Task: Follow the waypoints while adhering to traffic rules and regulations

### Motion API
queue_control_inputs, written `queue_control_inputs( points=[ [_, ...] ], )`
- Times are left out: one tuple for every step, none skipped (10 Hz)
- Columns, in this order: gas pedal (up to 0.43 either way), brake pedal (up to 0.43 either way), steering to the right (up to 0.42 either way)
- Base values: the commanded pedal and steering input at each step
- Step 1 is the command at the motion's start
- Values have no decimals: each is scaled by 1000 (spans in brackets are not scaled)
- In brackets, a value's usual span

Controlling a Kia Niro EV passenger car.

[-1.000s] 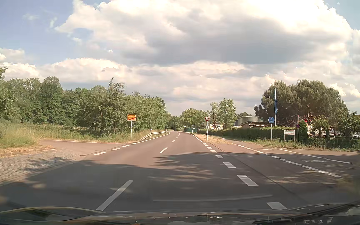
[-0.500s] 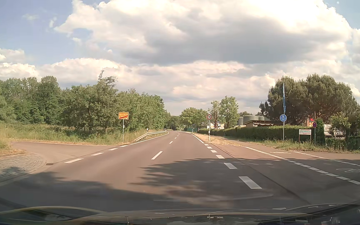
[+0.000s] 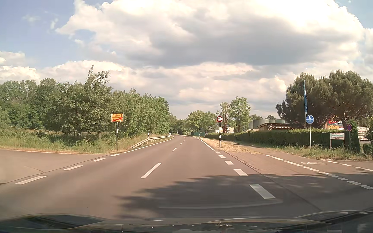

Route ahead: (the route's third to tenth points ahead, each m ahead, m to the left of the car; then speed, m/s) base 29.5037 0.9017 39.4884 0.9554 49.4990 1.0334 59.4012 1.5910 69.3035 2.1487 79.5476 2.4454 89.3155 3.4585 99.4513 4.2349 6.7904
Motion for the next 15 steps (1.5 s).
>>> queue_control_inputs(
  points=[
    [79,0,0],
    [79,0,0],
    [79,0,0],
    [79,0,0],
    [79,0,0],
    [79,0,0],
    [79,0,0],
    [79,0,0],
    [79,0,0],
    [79,0,0],
    [87,0,0],
    [110,0,0],
    [130,0,0],
    [150,0,0],
    [157,0,0]
  ],
)
